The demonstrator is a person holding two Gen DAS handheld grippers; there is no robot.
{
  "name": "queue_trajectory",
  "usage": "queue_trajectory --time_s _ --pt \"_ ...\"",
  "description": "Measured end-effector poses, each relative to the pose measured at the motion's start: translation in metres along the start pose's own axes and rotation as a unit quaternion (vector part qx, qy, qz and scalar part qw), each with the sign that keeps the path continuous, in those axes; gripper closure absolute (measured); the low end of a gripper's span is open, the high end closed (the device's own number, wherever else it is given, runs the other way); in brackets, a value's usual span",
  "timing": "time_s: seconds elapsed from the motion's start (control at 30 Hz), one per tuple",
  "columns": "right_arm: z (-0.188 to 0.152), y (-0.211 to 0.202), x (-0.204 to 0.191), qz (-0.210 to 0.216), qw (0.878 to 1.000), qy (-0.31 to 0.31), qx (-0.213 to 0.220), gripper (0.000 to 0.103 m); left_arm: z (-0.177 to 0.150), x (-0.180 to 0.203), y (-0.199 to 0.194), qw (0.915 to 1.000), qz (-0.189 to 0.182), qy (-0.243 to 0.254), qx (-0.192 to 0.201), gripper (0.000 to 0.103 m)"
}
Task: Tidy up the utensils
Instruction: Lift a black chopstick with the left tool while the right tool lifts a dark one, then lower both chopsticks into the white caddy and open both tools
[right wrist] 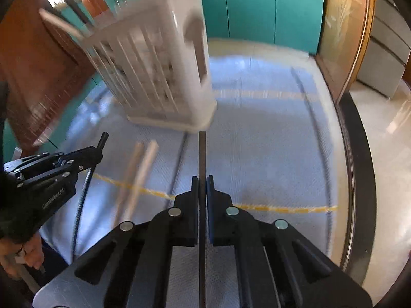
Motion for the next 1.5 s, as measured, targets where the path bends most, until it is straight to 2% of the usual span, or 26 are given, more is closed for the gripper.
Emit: queue_trajectory --time_s 0.17,0.37,0.47,0.63,0.7,0.77,0.9,1.07,1.17,1.27,1.4,1.5 --pt "0.008 -0.076 0.014 0.035 0.994 0.009 0.099 0.097 0.011 0.005 -0.069 0.9957 -0.050 0.010 0.077 0.096" --pt "0.012 -0.144 0.027 0.059 0.982 0.021 0.176 0.097 0.019 0.013 -0.152 0.9808 -0.105 0.025 0.163 0.096" --pt "0.034 -0.170 0.026 0.068 0.974 0.022 0.214 0.096 0.029 0.013 -0.189 0.9719 -0.125 0.030 0.197 0.096" --pt "0.088 -0.201 0.031 0.065 0.959 0.022 0.274 0.096 0.082 0.022 -0.227 0.9585 -0.164 0.019 0.232 0.096" --pt "0.106 -0.206 0.035 0.068 0.956 0.025 0.285 0.097 0.104 0.023 -0.235 0.9537 -0.177 0.005 0.243 0.096" --pt "0.125 -0.208 0.035 0.054 0.952 0.027 0.301 0.097 0.124 0.024 -0.245 0.9470 -0.182 -0.011 0.265 0.096" --pt "0.146 -0.205 0.037 0.037 0.944 0.035 0.325 0.097 0.147 0.016 -0.246 0.9358 -0.195 -0.042 0.290 0.096" --pt "0.153 -0.194 0.034 0.000 0.936 0.020 0.352 0.097 0.162 0.004 -0.232 0.9290 -0.171 -0.072 0.320 0.096" --pt "0.156 -0.173 0.026 -0.020 0.942 0.003 0.335 0.097 0.168 0.002 -0.217 0.9317 -0.152 -0.078 0.320 0.096" --pt "0.154 -0.153 0.021 -0.031 0.948 -0.011 0.317 0.097 0.171 -0.001 -0.210 0.9300 -0.154 -0.085 0.323 0.096" --pt "0.153 -0.134 0.021 -0.035 0.954 -0.011 0.298 0.097 0.163 -0.005 -0.220 0.9162 -0.172 -0.096 0.349 0.096" --pt "0.152 -0.120 0.017 -0.034 0.959 -0.013 0.280 0.097 0.159 -0.009 -0.228 0.9014 -0.178 -0.114 0.378 0.096"
Point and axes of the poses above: each gripper's, at about its wrist camera, not at the fingertips, and y roughly the way its jaws point, x to its right, z to its top, the point moved 1 cm from there along y, roughly the way its jaws point, and after that the axes turned 13 degrees about -y, right-handed, at the moved point
